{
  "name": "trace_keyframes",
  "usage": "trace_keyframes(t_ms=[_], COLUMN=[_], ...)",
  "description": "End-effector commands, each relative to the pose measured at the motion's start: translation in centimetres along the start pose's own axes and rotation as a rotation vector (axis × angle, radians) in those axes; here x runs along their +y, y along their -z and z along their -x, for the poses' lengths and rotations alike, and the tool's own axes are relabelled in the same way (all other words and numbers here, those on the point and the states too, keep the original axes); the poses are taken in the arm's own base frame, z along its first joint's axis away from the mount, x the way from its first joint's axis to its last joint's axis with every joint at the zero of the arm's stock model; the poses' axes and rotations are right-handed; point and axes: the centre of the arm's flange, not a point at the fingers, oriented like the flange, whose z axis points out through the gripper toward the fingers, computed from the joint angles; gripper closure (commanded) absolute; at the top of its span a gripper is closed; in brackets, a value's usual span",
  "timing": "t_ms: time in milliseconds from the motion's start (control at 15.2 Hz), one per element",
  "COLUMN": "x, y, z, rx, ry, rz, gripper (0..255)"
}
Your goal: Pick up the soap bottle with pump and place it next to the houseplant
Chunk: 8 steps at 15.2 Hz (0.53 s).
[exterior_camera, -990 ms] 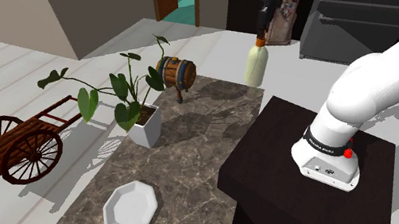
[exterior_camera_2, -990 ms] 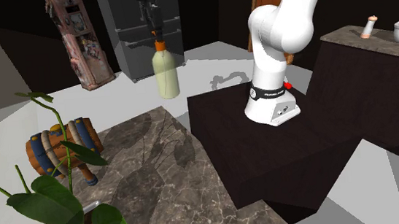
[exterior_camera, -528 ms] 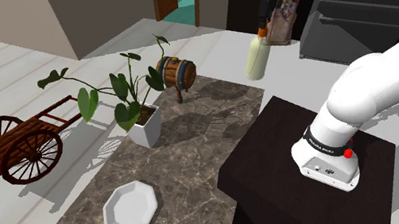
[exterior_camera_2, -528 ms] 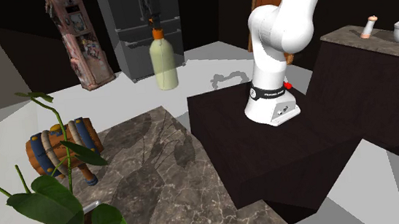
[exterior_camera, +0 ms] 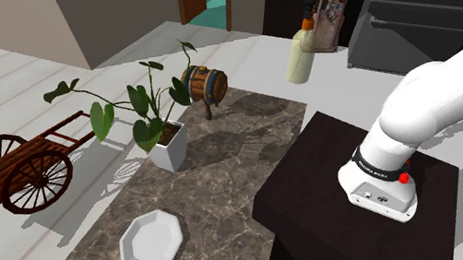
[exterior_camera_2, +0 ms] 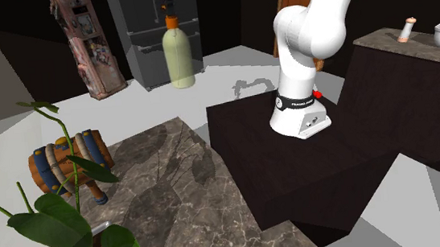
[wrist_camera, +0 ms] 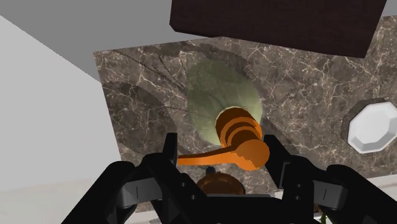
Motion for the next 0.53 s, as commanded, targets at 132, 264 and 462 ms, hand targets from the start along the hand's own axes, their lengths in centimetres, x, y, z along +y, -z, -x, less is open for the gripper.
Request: trace_keyframes(t_ms=[132, 264, 462], x=[-0.2, -0.2, -0.3], y=[2.2, 3.2, 4.8], z=[0.0, 0.0, 0.0], rx=[0.000, 0.000, 0.000], ry=[0.000, 0.000, 0.000], rz=[0.000, 0.000, 0.000], gripper=[255, 255, 255])
